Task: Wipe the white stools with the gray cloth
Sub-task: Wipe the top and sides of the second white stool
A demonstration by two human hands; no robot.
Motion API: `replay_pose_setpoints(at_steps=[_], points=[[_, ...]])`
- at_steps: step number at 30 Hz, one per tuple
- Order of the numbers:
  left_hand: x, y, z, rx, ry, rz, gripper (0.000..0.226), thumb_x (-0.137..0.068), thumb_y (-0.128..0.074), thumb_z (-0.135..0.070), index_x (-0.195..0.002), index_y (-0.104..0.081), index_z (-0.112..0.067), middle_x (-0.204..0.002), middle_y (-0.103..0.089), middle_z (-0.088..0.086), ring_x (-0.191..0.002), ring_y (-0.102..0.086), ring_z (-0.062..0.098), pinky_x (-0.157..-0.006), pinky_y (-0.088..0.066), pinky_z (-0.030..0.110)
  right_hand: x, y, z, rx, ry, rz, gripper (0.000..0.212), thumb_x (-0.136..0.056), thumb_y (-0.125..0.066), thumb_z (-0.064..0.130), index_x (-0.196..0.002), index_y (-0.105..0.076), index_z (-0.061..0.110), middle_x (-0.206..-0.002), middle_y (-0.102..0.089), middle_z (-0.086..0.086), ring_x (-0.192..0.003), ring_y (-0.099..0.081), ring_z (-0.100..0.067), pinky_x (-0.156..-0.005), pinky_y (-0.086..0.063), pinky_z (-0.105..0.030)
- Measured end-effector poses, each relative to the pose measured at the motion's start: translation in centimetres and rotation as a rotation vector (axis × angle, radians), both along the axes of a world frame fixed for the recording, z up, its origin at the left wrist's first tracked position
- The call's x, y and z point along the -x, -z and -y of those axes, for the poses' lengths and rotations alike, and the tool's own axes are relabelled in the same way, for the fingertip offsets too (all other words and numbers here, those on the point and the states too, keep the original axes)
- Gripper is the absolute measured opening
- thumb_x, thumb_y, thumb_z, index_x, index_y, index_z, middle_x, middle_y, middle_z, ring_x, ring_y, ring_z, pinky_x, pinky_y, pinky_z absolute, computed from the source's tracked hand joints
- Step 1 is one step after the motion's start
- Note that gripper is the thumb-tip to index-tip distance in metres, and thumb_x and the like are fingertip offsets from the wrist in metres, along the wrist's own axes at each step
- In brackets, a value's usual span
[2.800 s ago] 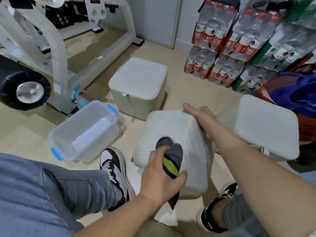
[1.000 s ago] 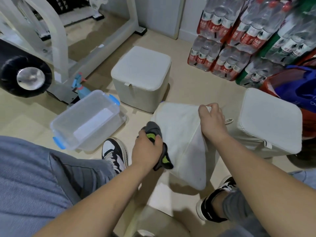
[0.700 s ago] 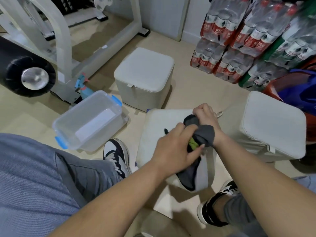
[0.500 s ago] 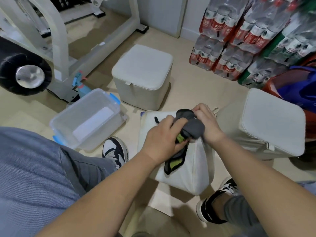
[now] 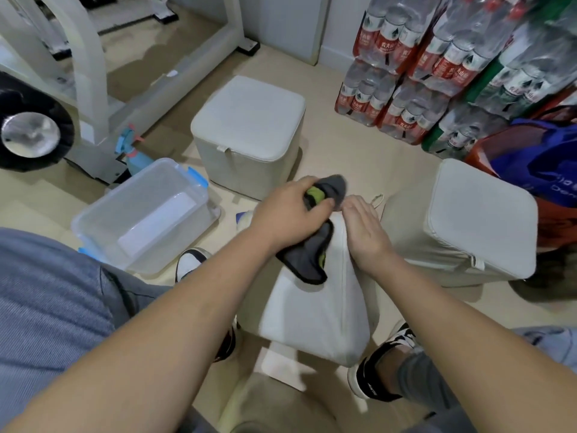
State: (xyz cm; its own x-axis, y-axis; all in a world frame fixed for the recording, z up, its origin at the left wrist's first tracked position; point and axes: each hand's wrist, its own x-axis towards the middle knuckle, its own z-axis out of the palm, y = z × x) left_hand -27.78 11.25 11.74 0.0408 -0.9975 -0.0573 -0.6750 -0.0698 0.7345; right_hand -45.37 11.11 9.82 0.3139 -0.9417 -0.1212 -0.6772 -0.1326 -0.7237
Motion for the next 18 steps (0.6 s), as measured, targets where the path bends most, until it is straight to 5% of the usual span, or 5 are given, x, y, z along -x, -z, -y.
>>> replay_pose_setpoints(at_steps=[2, 7, 12, 15, 18], points=[[-2.8, 0.8, 0.5, -0.244, -0.130, 0.106, 0.038, -0.086, -0.063, -0.054, -0.115, -0.067, -0.029, -0.110, -0.072, 0.003, -0.104, -0.064, 0.030, -0.089, -0.055, 0.039, -0.1, 0.3, -0.6, 0.068, -0.023, 0.001, 0.043, -0.100, -0.023, 0.033, -0.103, -0.063, 0.016, -0.099, -0.053, 0.009, -0.106, -0.048, -0.016, -0.092, -0.030, -0.024], [-6.8, 1.6, 0.3, -0.516, -0.268, 0.179, 0.042, -0.075, -0.058, -0.056, -0.101, -0.063, -0.023, -0.105, -0.068, 0.003, -0.098, -0.063, 0.031, -0.092, -0.056, 0.042, -0.8, 0.1, -1.5, 0.037, 0.041, 0.035, 0.028, -0.091, -0.025, 0.052, -0.092, -0.052, 0.045, -0.105, -0.057, 0.026, -0.109, -0.044, -0.002, -0.090, -0.032, -0.021], [-1.7, -1.8, -0.5, -0.357, -0.174, -0.118, 0.032, -0.080, -0.067, -0.049, -0.087, -0.070, -0.018, -0.087, -0.074, 0.002, -0.089, -0.070, 0.025, -0.085, -0.060, 0.039, -0.2, 0.5, -1.0, 0.024, 0.063, 0.016, 0.030, -0.098, -0.023, 0.045, -0.101, -0.051, 0.032, -0.103, -0.053, 0.023, -0.108, -0.046, -0.007, -0.091, -0.034, -0.027], [3.5, -3.4, -1.9, -0.118, -0.092, -0.209, 0.040, -0.087, -0.070, -0.048, -0.116, -0.064, -0.021, -0.102, -0.074, 0.000, -0.097, -0.068, 0.023, -0.086, -0.057, 0.038, 0.5, 1.6, 0.2, -0.011, 0.131, -0.139, 0.045, -0.107, -0.028, 0.038, -0.138, -0.047, 0.012, -0.135, -0.054, -0.002, -0.136, -0.043, -0.023, -0.109, -0.035, -0.039], [4.3, -1.3, -3.5, 0.014, -0.097, -0.111, 0.054, -0.093, -0.064, -0.051, -0.139, -0.049, -0.026, -0.123, -0.066, 0.002, -0.108, -0.064, 0.026, -0.085, -0.055, 0.041, 1.3, 1.3, 1.5, -0.065, 0.188, -0.267, 0.029, -0.112, -0.040, 0.027, -0.136, -0.045, 0.012, -0.139, -0.043, -0.011, -0.137, -0.040, -0.032, -0.111, -0.033, -0.041]])
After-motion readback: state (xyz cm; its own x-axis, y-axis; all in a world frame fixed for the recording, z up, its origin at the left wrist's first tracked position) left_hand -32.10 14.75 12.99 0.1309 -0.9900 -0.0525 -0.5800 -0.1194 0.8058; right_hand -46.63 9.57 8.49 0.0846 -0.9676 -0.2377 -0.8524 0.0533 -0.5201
